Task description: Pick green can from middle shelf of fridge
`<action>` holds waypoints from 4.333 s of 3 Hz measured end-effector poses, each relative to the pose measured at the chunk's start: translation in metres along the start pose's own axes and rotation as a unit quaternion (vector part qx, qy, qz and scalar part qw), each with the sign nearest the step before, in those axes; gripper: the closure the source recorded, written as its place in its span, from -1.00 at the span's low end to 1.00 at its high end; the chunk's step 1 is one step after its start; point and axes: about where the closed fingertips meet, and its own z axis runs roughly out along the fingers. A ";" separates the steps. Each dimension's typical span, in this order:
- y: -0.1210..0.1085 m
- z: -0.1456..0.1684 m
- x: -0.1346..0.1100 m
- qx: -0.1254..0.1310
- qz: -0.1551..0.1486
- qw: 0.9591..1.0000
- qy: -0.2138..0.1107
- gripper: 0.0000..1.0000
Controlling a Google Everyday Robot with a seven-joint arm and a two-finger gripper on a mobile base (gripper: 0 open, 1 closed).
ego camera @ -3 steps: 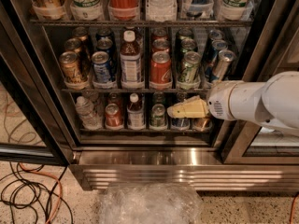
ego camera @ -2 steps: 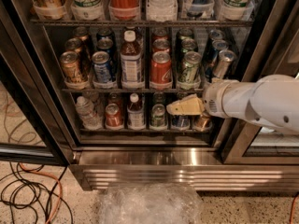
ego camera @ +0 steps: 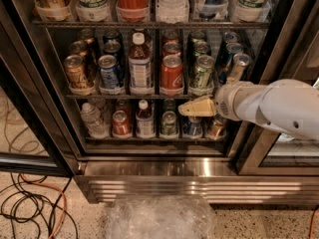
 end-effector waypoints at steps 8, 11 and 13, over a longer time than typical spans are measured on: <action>-0.029 0.092 -0.039 0.021 -0.047 0.996 -0.071 -0.63; -0.027 0.087 -0.040 0.021 -0.048 0.996 -0.071 0.77; -0.027 0.087 -0.040 0.020 -0.048 0.996 -0.071 1.00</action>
Offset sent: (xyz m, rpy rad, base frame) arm 0.0508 0.0184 0.0031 0.0281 -0.0929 0.0083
